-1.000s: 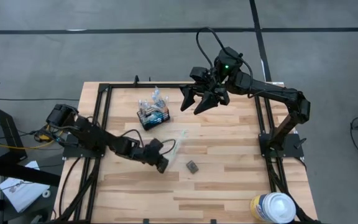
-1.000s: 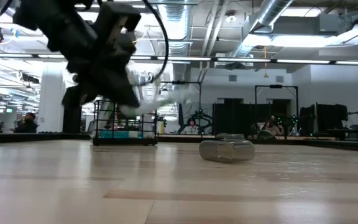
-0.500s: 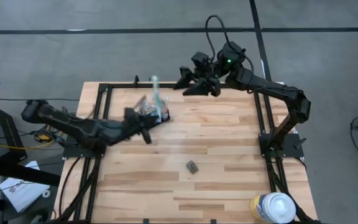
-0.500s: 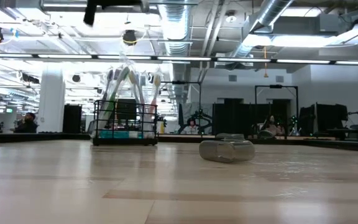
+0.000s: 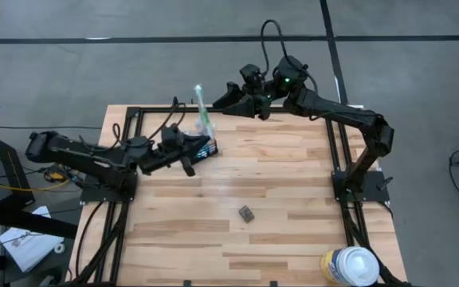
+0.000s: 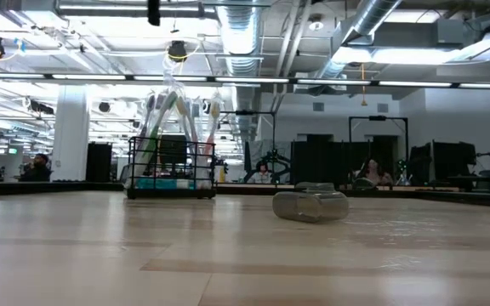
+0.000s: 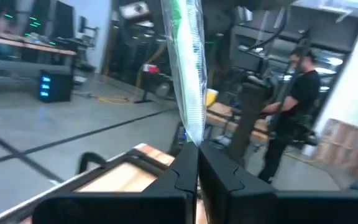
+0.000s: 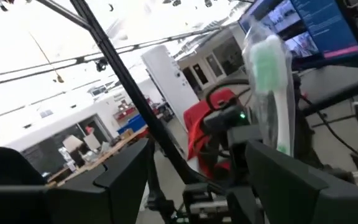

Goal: Pick & Place toothbrushing station
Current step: Put the green toothbrush into the black organizer

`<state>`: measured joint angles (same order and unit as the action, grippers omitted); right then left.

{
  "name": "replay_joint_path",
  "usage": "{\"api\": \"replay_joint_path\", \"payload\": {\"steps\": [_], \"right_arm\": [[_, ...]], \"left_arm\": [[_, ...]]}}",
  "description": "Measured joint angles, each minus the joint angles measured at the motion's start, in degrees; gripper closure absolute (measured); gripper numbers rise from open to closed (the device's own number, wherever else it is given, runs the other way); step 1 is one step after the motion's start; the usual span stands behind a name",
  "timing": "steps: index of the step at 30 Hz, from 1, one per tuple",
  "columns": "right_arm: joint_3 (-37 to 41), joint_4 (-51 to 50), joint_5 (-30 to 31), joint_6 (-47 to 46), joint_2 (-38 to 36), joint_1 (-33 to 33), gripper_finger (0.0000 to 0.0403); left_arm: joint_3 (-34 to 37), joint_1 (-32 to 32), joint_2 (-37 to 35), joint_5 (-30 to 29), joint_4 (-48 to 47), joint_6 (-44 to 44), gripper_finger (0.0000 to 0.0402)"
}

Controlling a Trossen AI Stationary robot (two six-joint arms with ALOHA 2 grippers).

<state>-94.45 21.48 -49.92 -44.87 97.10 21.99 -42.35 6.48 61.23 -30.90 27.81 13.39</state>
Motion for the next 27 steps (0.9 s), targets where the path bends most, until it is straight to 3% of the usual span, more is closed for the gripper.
{"api": "replay_joint_path", "payload": {"steps": [5, 15, 27], "right_arm": [[-0.1, 1.0, -1.0, -2.1, 1.7, 0.1, 0.0147], [-0.2, 4.3, -1.0, -3.3, 2.6, 0.3, 0.0147], [-0.2, 4.5, -1.0, -3.5, 2.6, 1.9, 0.0147]], "left_arm": [[0.0, -2.8, 3.7, 5.8, 5.7, 0.8, 0.0401], [0.0, -4.6, 5.0, 11.5, 6.4, 4.9, 0.0401], [0.0, -4.3, 4.2, 11.4, 3.3, 3.3, 0.0401]]}}
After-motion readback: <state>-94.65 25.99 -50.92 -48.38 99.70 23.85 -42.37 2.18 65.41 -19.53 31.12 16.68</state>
